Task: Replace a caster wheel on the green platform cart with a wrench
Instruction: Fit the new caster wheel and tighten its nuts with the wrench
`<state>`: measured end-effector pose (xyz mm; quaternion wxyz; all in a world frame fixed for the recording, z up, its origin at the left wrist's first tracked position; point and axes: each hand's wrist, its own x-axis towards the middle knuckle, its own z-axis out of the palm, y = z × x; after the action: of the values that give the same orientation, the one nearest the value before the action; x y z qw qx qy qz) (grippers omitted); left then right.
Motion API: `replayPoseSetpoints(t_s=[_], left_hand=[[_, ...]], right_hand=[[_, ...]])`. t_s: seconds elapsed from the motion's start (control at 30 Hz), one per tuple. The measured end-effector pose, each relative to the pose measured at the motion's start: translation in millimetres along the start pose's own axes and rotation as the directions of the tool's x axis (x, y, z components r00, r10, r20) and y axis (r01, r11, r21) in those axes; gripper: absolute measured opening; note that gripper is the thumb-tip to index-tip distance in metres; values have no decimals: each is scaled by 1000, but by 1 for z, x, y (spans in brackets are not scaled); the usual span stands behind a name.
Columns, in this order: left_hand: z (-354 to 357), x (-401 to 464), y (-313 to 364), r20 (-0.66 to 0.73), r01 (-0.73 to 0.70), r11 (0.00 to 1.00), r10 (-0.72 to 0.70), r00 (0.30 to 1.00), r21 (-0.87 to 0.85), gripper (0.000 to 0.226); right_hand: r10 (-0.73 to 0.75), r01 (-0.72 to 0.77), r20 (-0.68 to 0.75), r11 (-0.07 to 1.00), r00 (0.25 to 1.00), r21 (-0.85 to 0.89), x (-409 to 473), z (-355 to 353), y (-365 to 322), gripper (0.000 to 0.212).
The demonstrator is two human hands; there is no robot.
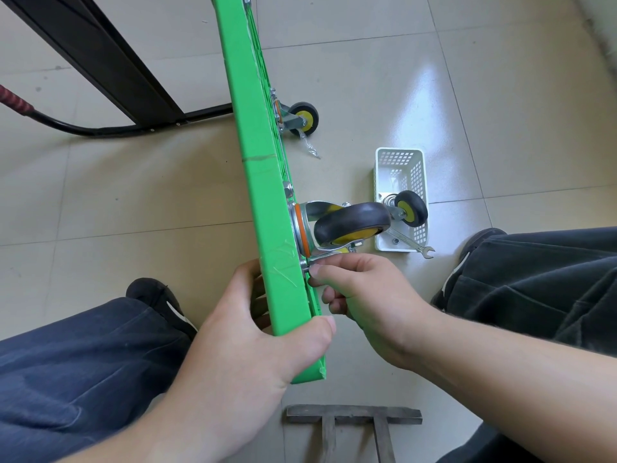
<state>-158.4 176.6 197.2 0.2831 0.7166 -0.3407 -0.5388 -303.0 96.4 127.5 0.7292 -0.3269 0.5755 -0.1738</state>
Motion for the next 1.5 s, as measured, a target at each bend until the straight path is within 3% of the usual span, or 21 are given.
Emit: replayPoseSetpoints(t_s=[0.3,0.8,1.17,1.37,1.5], left_hand=[[2,-1,2,-11,-2,1000,2,1000,-1,50],[0,-2,2,7,2,1000,-2,1000,11,55],[1,-2,3,-7,10,1000,-10,1000,12,54],[1,-1,3,4,4,1000,-4,1000,0,55],[1,0,1,-3,1,1000,-1,1000,10,55]], right_hand=[[26,-26,-10,998,1000,-57,5,2,-2,22],[104,-117,73,970,992,214,2,4,-3,9],[113,-121,51,974,992,190,1,3,-10,4],[126,-129,30,985,992,116,2,5,-10,21],[113,-117,34,982,993,151,4,6,-8,18]])
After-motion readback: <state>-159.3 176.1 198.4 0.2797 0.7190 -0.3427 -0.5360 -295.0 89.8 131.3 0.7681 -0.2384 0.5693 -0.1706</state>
